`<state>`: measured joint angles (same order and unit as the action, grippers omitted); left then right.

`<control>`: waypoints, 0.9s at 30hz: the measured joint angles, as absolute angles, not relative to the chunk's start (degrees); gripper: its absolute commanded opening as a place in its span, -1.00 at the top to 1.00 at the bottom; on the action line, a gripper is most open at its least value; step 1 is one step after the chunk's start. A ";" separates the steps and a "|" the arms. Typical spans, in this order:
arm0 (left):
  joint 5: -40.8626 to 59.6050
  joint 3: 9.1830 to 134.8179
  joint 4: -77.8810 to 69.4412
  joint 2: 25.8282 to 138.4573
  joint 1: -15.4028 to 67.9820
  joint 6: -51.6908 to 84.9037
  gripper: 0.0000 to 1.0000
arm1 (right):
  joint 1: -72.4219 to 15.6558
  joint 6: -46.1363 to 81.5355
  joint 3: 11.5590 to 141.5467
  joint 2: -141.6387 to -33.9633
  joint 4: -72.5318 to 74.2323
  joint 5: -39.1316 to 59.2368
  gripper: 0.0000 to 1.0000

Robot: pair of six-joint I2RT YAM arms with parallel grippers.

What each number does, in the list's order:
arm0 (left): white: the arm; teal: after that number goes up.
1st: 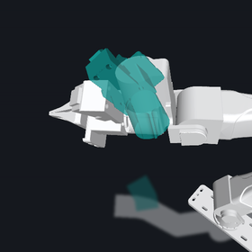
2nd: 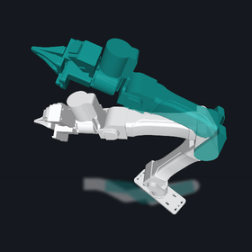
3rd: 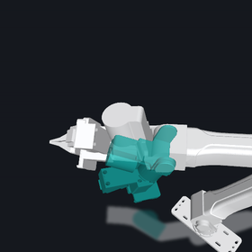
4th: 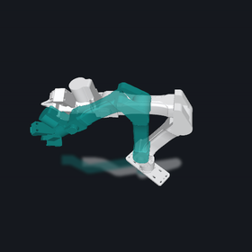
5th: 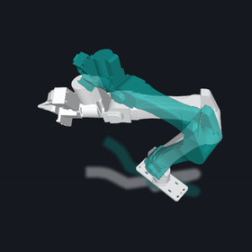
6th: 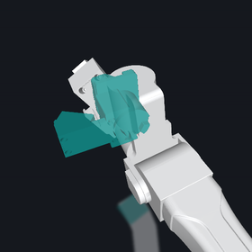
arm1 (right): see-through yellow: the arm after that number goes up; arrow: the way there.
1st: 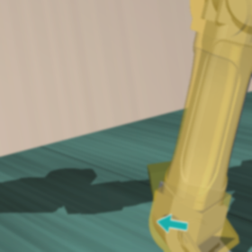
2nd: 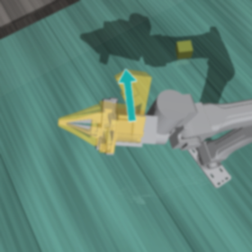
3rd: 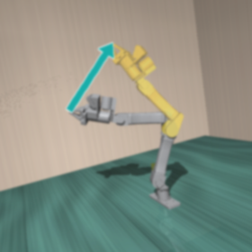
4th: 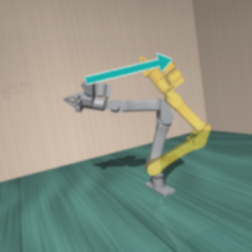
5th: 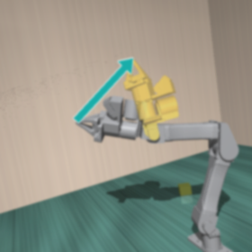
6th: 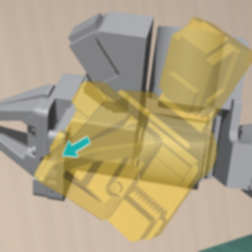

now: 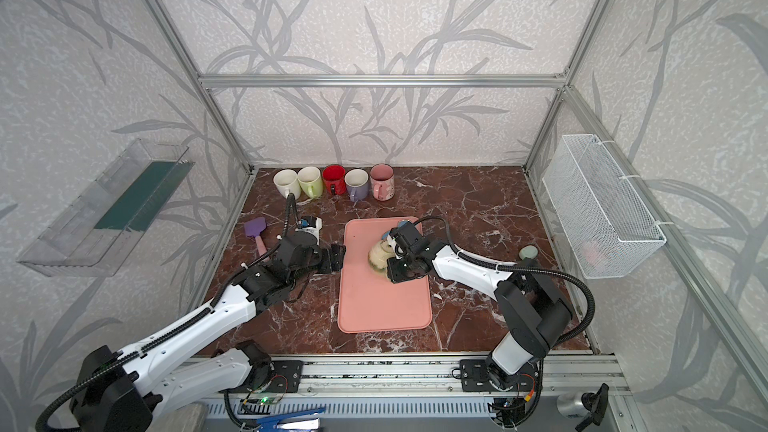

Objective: Turn the mug right side up
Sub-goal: 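Grip the cream mug's base with the right gripper and lift it off the tray, then tilt the cream mug sideways with the right gripper while the left gripper reaches toward it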

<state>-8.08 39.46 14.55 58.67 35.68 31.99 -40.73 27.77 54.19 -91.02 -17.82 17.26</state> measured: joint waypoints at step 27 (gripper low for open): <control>11.09 19.86 -12.05 49.58 28.80 41.71 -0.54 | -31.83 42.59 44.93 -78.28 8.75 41.45 1.00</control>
